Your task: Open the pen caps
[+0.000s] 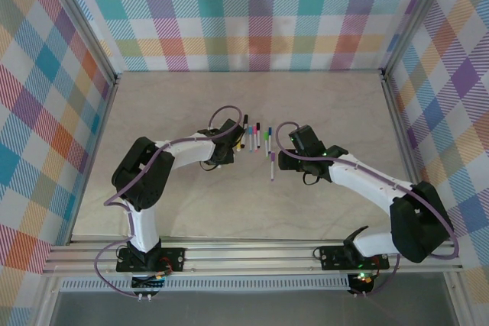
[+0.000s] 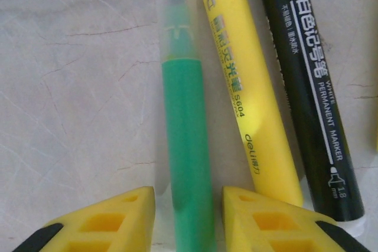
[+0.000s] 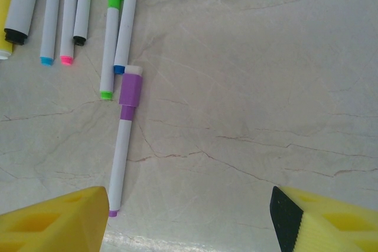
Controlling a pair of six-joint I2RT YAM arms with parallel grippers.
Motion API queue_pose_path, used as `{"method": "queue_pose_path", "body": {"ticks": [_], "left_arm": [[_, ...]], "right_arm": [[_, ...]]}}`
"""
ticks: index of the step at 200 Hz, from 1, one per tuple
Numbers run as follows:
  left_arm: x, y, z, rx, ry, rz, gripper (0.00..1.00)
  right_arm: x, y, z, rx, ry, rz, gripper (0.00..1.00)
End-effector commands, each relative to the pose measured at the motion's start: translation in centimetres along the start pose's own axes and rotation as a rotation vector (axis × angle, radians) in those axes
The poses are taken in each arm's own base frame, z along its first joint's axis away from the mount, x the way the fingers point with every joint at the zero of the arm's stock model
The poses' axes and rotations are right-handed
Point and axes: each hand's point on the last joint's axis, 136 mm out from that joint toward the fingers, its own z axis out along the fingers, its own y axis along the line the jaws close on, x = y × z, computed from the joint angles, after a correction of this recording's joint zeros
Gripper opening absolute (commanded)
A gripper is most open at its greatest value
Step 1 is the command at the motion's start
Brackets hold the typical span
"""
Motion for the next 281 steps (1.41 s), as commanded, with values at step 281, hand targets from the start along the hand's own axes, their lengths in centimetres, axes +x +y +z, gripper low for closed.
{"method": "queue_pose_path", "body": {"ticks": [281], "left_arm": [[-1.0,-0.9,-13.3,0.472,-0.071,0.004,0.0]], "right_arm": [[-7.1,10.3,0.3,-0.374,-0.005,0.089,0.71]]}}
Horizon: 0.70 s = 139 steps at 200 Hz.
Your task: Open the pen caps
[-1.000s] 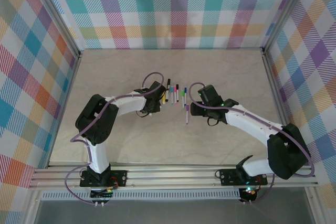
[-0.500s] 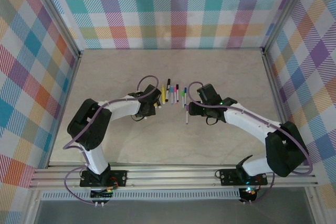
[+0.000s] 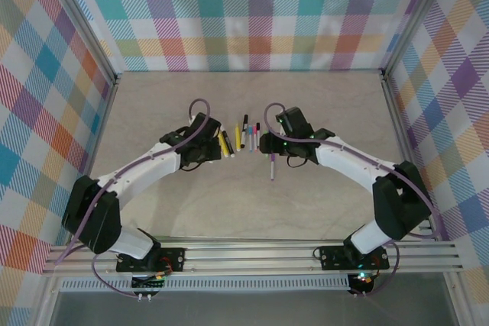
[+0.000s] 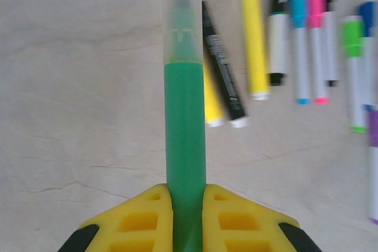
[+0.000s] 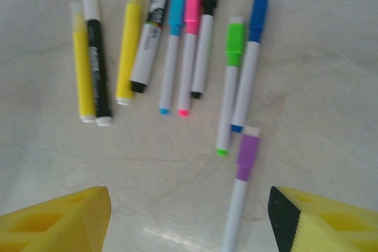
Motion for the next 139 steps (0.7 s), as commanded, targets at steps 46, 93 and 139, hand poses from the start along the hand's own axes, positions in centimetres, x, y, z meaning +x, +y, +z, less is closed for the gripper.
{"method": "queue_pose_path", "body": {"ticks": [46,93,139], "left_arm": [[1.3,-5.1,-1.2,0.316,0.068,0.022,0.0],[1.8,-6.3,-1.0,0.398,0.079,0.033,0.0],[2.2,-7.2,-0.8,0.448,0.095,0.035,0.0]], "right_arm": [[-3.8,5.9,0.2,-0.269,-0.008,0.095,0.59],[-4.5,7.8,0.3,-0.402,0.035,0.169,0.54],[-4.1,9.1,1.5,-0.492,0.096,0.229,0.54]]}}
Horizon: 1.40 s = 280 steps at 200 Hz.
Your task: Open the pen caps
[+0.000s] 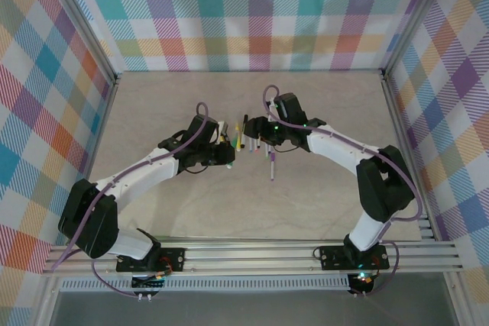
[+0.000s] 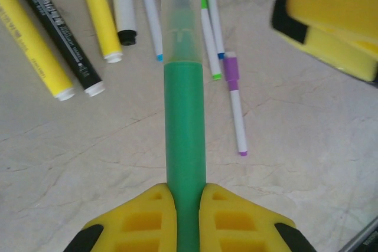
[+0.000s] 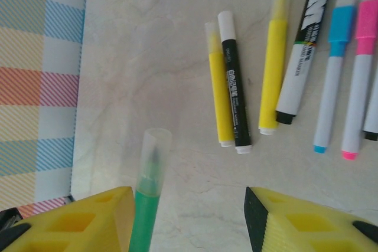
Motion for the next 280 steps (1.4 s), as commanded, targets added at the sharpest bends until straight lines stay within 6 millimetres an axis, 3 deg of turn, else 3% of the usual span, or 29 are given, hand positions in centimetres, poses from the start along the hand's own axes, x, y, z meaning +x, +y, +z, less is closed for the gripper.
{"method": "queue_pose_path", "body": {"ticks": [1,88,144,166,175,185,198,225,252,280], "left_arm": [[0.0,-0.9,0.2,0.059,0.003,0.017,0.0],[0.0,-2.0,1.5,0.084,0.008,0.045,0.0],[0.1,-2.3,1.8,0.085,0.017,0.055,0.0],[0.1,-2.3,1.7,0.082,0.015,0.057,0.0],[0.1,-2.3,1.7,0.082,0.017,0.057,0.0],[0.2,-2.4,1.8,0.084,0.02,0.061,0.0],[0.3,-2.3,1.8,0.084,0.026,0.06,0.0],[0.5,-1.8,2.0,0.061,0.029,0.056,0.0],[0.5,-1.5,2.6,0.049,0.033,0.041,0.29],[0.6,-1.8,3.3,0.058,0.039,0.034,0.33]], "right_arm": [[-0.7,2.1,0.5,-0.106,0.019,0.033,0.54],[-0.1,1.3,1.6,-0.116,0.042,0.056,0.54],[-0.3,0.8,2.7,-0.115,0.052,0.062,0.47],[-0.3,0.7,3.1,-0.113,0.058,0.066,0.38],[-0.4,0.6,3.2,-0.107,0.058,0.071,0.27],[-0.5,0.6,3.2,-0.102,0.053,0.068,0.21],[-0.6,0.5,3.2,-0.096,0.052,0.068,0.0],[-0.7,0.7,3.0,-0.101,0.054,0.066,0.0],[-0.6,1.1,2.8,-0.123,0.055,0.074,0.0],[-0.4,1.3,2.6,-0.135,0.056,0.08,0.0]]}}
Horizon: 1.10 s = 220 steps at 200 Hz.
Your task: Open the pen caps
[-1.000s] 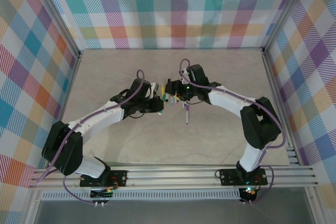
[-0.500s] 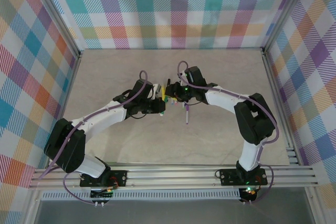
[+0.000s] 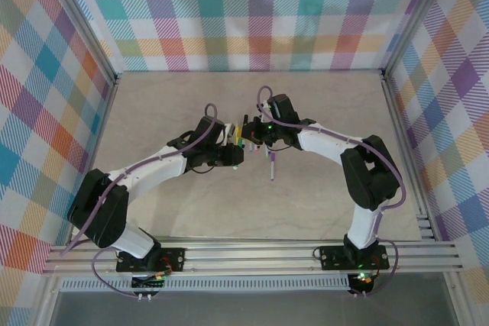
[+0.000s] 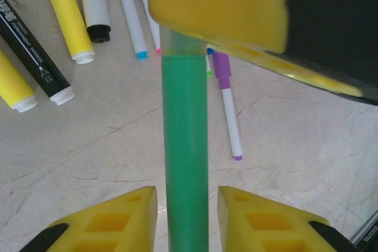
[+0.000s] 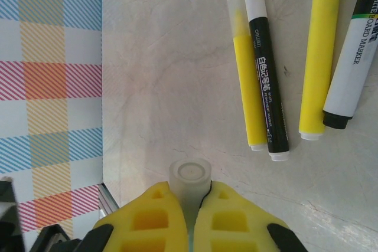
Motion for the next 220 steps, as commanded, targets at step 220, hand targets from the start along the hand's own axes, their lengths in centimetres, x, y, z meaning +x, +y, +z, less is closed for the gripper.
{"method": "queue_pose_path", "body": {"ticks": [220], "left_arm": [[-7.1,15.0,-10.3,-0.602,-0.157,-0.157,0.0]], "right_arm": [[-13.5,-16.8,-21.3,0.764,-0.34,0.055,0.0]]}}
